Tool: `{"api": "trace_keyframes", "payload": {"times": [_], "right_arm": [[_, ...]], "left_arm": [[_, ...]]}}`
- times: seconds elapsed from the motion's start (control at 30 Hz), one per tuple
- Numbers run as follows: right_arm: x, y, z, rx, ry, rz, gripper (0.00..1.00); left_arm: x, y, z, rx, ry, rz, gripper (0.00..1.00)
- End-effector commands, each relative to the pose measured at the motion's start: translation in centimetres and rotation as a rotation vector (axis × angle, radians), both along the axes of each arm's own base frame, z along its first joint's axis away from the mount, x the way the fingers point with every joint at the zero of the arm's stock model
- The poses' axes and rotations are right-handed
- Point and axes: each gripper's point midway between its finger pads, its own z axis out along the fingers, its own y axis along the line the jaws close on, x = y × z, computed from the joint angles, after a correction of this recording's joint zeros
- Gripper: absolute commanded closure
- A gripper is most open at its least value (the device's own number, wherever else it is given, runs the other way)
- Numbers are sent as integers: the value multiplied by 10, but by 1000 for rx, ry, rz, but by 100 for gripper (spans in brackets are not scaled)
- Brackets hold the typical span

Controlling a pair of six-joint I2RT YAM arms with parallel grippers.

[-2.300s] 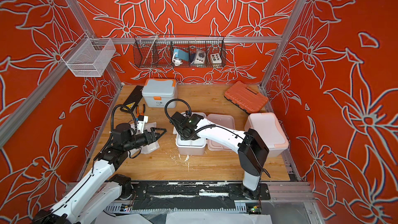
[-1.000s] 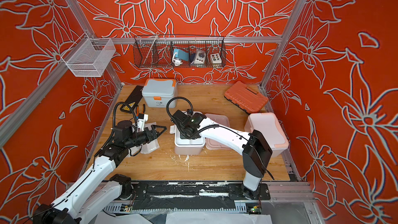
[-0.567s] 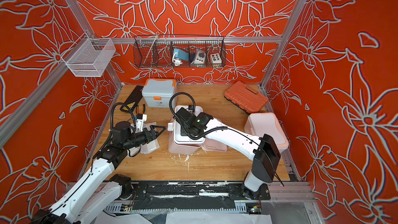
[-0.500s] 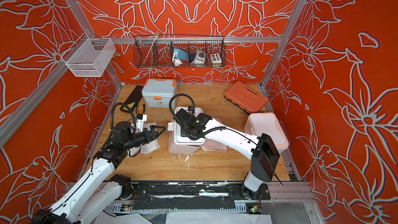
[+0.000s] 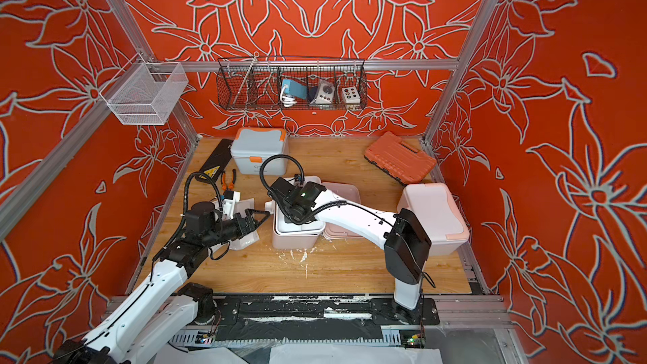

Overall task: Open first aid kits and take out gauze
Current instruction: Pick up the compartment layer from the first aid kit.

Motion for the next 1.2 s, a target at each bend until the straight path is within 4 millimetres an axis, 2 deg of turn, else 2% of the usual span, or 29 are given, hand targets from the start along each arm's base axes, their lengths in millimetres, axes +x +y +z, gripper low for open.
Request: {"api": "trace_keyframes", "payload": {"times": [0.0,0.1,0.2,0.27,0.33,0.7,0.97,1.03,1.17], "right_arm": [[-5,-32,-11,-244,-11,3,100],[-3,-37,-4,-365,-63,5,100],[-4,-35,-7,-443,-65,17,100],[-5,-35,-11,-482,-48,14,100],[-6,-35,-6,-497,-69,9,100],[-6,-24,54,-375,-196,26,100],[-9,-22,74,-315,-236,37,100],[-9,-23,84,-287,-250,41,100],[-11,-24,111,-201,-310,104,100]], "left_arm": [[-1,-2,3,-8,-26,-11,3],[-2,-2,1,-8,-26,-12,3],[-3,-2,-3,-10,-17,-15,3],[-4,-3,-5,-11,-15,-17,3],[-5,-2,-5,-10,-15,-17,3],[-7,1,1,6,-34,-7,3],[-7,1,4,11,-35,-4,3],[-8,1,9,8,-44,-8,3],[-8,3,40,15,-119,-4,3]]}}
